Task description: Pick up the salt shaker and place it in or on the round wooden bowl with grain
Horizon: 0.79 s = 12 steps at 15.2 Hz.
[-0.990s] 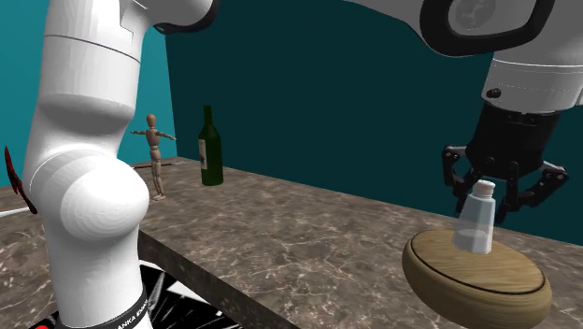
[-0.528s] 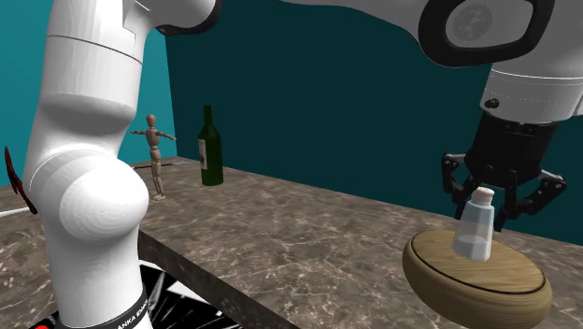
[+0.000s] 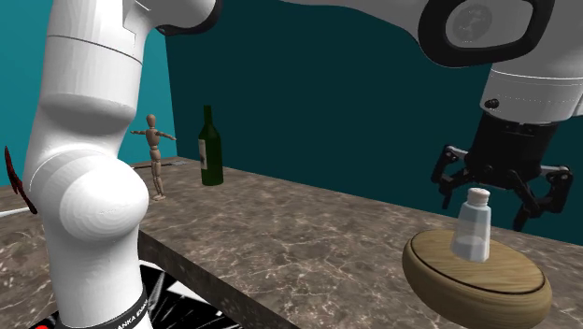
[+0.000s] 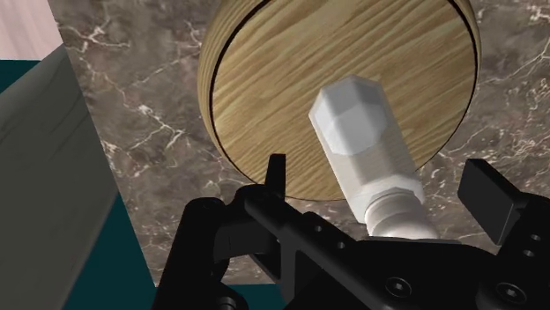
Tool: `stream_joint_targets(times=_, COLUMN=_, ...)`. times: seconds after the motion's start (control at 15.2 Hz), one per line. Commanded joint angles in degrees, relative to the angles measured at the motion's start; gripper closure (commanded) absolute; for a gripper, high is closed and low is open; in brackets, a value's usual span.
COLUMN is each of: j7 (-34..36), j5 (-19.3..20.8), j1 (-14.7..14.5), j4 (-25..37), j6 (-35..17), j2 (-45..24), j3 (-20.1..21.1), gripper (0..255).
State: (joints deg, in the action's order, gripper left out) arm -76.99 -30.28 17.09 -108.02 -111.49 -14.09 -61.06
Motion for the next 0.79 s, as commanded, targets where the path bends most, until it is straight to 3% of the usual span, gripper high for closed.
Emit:
stream_joint_targets(times=0.0, j7=0.6, j5=1.0, j1=-0.1, j4=1.1, j6=1.4, j2=0.8, j3=-0.5, gripper=0)
stream_joint_targets(times=0.2, j7=2.1, j5=3.4, j1=-0.1, j4=4.7, j6=5.7, j2=2.7, j3=-1.8, gripper=0)
stream_joint_targets(times=0.73, j7=2.1, j5=3.4, j1=-0.1, j4=4.7, j6=5.7, j2=2.7, j3=-1.8, gripper=0)
